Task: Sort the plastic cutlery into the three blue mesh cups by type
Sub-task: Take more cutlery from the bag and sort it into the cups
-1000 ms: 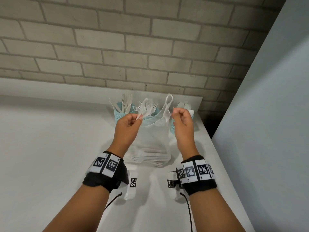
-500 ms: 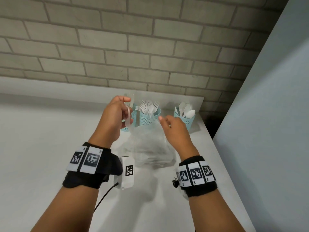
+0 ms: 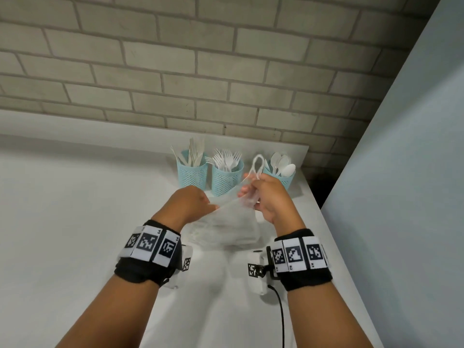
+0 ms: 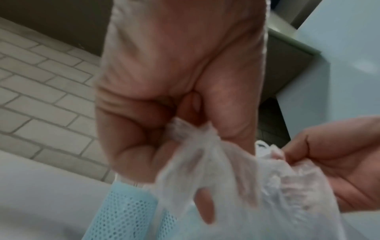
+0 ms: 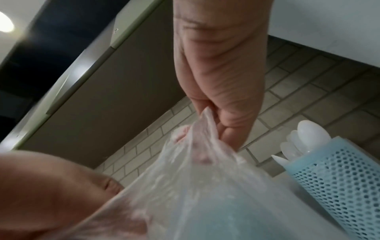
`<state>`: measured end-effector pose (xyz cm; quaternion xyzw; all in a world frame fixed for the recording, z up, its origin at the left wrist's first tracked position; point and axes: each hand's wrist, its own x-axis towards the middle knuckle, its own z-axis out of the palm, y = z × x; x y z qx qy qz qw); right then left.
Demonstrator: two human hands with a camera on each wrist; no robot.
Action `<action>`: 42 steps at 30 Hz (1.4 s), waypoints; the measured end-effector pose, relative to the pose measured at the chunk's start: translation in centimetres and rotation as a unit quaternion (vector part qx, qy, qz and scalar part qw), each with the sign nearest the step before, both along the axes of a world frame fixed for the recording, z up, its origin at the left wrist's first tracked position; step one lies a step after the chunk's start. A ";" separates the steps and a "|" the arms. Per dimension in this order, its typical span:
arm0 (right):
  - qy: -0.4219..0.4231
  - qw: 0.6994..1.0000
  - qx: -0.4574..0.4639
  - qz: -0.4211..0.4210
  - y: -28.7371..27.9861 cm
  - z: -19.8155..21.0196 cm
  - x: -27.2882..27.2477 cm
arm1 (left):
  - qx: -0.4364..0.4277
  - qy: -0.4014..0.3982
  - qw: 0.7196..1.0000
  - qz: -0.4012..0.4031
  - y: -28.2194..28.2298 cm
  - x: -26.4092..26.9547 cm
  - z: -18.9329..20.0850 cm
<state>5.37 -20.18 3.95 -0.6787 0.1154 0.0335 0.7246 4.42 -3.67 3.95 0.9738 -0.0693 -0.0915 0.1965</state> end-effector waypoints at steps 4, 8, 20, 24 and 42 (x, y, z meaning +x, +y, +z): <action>-0.003 1.000 -0.008 0.001 -0.3 -0.2 0.0 | -0.010 0.019 1.000 0.006 -0.1 0.6 -1.6; -0.018 0.969 -0.224 0.106 -1.4 -0.2 -0.8 | -0.403 0.160 0.887 0.158 0.7 1.8 -2.7; 0.137 0.945 0.296 -0.016 -3.5 -4.9 1.0 | -0.806 0.313 0.424 0.271 2.5 3.0 -5.6; 0.171 0.919 0.343 -0.088 -4.0 -7.8 1.7 | -0.740 0.307 0.518 0.301 2.8 3.6 -7.0; 0.019 0.845 -0.527 0.089 0.6 -5.1 -0.4 | -0.048 -0.050 0.994 0.086 -0.7 1.2 -5.1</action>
